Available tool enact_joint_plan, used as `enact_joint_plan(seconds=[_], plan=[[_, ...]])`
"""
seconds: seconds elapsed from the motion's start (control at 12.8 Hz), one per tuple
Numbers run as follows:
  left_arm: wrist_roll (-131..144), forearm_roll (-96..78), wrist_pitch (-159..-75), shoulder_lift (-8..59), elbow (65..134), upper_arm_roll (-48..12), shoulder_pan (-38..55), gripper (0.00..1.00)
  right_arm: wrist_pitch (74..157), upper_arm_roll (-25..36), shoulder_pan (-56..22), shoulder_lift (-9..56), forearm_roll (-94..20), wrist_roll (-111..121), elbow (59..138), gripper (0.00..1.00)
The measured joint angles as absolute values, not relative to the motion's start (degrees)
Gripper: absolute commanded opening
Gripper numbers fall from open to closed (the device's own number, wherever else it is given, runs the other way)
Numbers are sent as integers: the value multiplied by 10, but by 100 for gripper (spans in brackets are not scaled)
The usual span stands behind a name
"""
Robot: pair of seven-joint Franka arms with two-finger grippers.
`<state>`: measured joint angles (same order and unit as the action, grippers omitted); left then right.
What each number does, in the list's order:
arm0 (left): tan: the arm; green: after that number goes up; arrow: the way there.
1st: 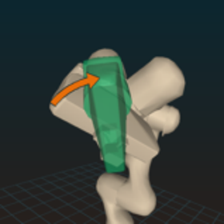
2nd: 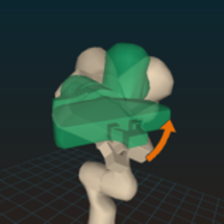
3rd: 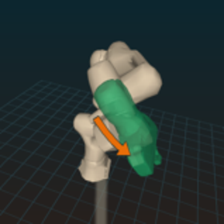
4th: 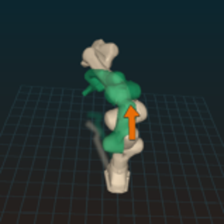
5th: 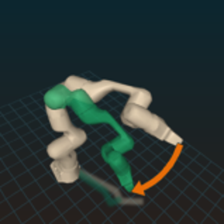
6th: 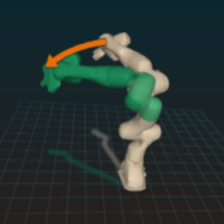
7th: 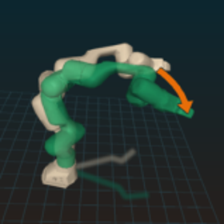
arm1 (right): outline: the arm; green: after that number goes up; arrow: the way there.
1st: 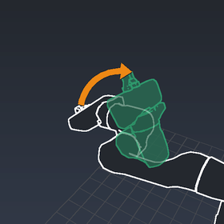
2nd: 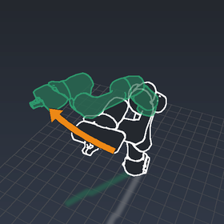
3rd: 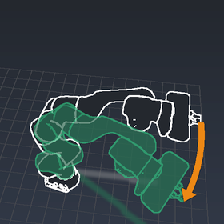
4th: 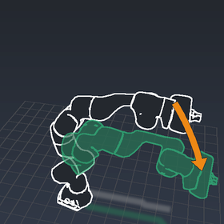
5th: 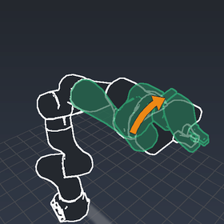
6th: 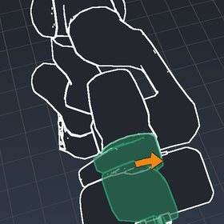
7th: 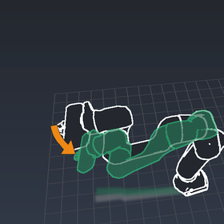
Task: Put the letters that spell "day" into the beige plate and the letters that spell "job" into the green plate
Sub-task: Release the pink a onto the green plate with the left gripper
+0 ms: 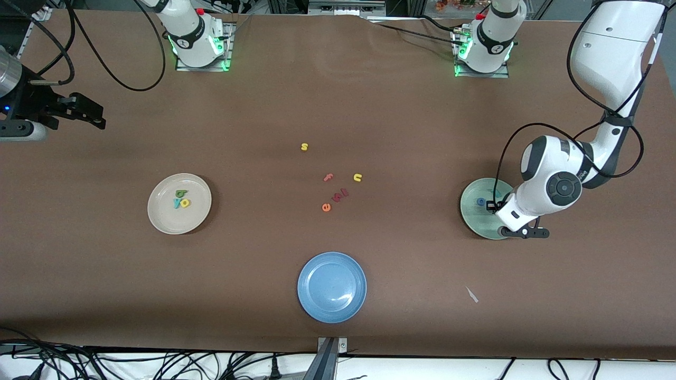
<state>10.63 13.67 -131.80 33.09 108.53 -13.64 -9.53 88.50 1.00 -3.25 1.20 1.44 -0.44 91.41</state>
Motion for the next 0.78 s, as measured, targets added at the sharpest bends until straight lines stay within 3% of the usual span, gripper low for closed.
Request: enact_joint_plan(seconds=[0.08,0.16,0.23,0.78], plan=[[107,137,-1321,335,1088,-136,-95,19,885,10,-33,13,14,-4,914,100],[107,137,-1325,338,1090,-136,-95,76,885,9,-33,13,14,-4,914,100],[109,137,-1326,341,1090,-137,-95,100,885,7,-34,13,14,-4,914,100],[125,137,-1306,323,1074,-143,-95,100,885,8,-36,13,14,-4,914,100]])
